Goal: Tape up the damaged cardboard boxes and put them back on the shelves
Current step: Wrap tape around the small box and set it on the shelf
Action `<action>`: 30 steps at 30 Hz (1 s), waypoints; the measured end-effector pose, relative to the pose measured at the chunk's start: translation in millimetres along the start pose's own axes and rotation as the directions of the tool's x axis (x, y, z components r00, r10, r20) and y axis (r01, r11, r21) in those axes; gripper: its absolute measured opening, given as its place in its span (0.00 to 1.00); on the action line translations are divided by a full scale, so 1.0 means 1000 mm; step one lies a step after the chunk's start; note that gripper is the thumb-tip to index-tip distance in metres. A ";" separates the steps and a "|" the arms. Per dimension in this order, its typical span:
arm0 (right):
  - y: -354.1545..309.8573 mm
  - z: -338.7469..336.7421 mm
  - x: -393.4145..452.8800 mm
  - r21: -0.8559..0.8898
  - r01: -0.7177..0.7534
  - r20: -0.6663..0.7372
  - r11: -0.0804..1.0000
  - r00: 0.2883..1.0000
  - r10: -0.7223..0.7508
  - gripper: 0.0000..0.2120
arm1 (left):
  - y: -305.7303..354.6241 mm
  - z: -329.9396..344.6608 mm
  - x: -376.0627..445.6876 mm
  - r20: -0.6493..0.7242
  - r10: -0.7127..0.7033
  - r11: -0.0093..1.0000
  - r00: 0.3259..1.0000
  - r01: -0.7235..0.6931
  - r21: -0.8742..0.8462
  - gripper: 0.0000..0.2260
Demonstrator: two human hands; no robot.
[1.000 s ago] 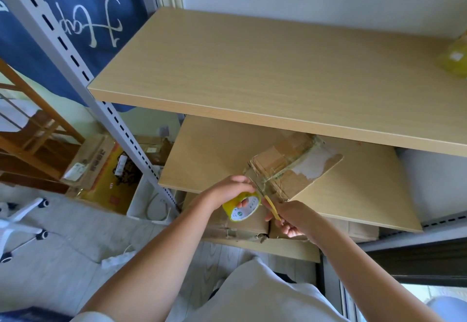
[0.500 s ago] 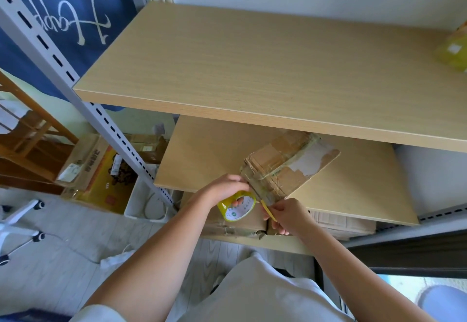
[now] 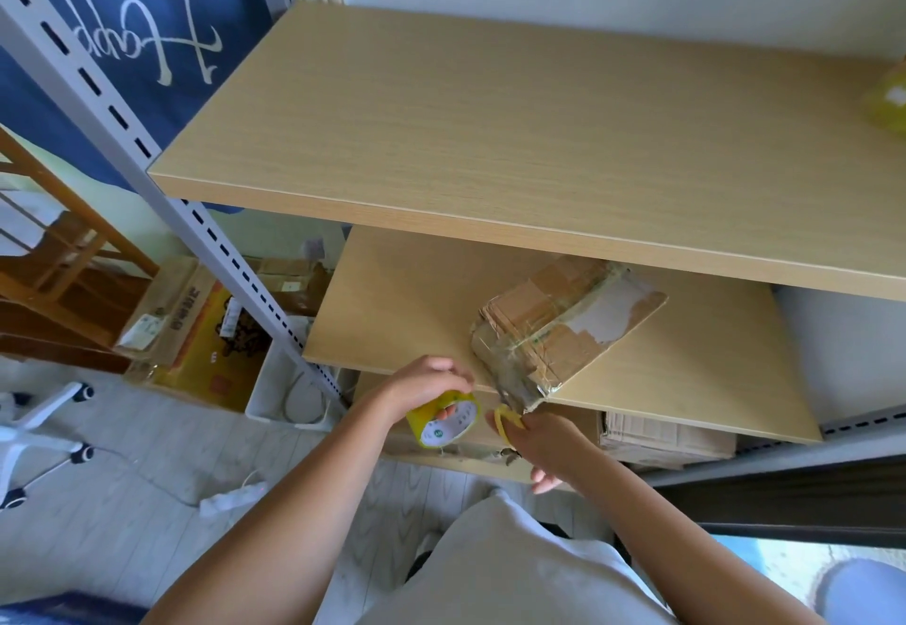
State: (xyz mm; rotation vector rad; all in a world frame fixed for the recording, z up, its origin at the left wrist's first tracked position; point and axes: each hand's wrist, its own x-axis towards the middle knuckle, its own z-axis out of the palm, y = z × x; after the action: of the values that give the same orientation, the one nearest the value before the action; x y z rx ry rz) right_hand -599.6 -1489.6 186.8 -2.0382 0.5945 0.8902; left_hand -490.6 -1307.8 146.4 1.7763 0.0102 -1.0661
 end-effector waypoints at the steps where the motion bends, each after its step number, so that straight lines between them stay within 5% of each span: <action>1: -0.004 -0.001 -0.004 -0.040 0.038 0.010 0.998 0.999 -0.038 0.19 | -0.005 -0.004 -0.002 -0.009 0.001 0.999 1.000 -0.001 -0.041 0.08; 3: -0.015 -0.003 -0.014 -0.173 0.115 -0.038 0.978 0.992 -0.123 0.21 | -0.014 -0.012 -0.007 -0.037 -0.002 0.993 0.999 -0.002 -0.116 0.09; 5: -0.028 -0.008 -0.018 -0.371 0.119 -0.273 0.921 0.934 -0.230 0.24 | -0.021 -0.016 -0.010 -0.088 -0.018 0.987 0.996 0.004 -0.158 0.10; 7: -0.042 -0.020 -0.015 -0.521 0.086 -0.505 0.849 0.771 -0.388 0.24 | -0.025 -0.017 -0.011 -0.128 -0.036 0.982 0.991 0.011 -0.191 0.10; 9: -0.052 -0.035 -0.005 -0.559 0.104 -0.595 0.822 0.641 -0.486 0.19 | -0.027 -0.015 -0.011 -0.137 -0.041 0.977 0.990 0.011 -0.211 0.10; 14: -0.054 -0.048 0.031 -0.628 0.003 -0.509 0.779 0.755 -0.413 0.15 | -0.024 -0.005 -0.008 -0.121 -0.011 0.976 0.993 -0.016 -0.218 0.12; 21: -0.062 -0.041 0.041 -0.720 -0.039 -0.468 0.692 0.765 -0.443 0.10 | -0.026 0.003 -0.009 -0.112 -0.001 0.982 0.994 -0.020 -0.188 0.13; 26: -0.036 -0.088 0.023 -0.523 0.038 -0.591 0.852 0.704 -0.394 0.26 | -0.007 0.008 -0.017 -0.140 0.070 0.968 0.988 -0.101 -0.231 0.12; 30: 0.020 -0.142 0.019 -0.163 0.083 -0.700 0.983 0.693 -0.175 0.24 | 0.037 0.005 -0.025 -0.224 0.189 0.929 0.956 -0.248 -0.275 0.09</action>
State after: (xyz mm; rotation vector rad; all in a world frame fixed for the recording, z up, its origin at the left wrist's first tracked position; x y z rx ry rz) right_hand -547.6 -1619.9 222.1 -2.4893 0.8013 -0.0058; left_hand -492.5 -1317.8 190.0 1.5547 0.0870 -0.6865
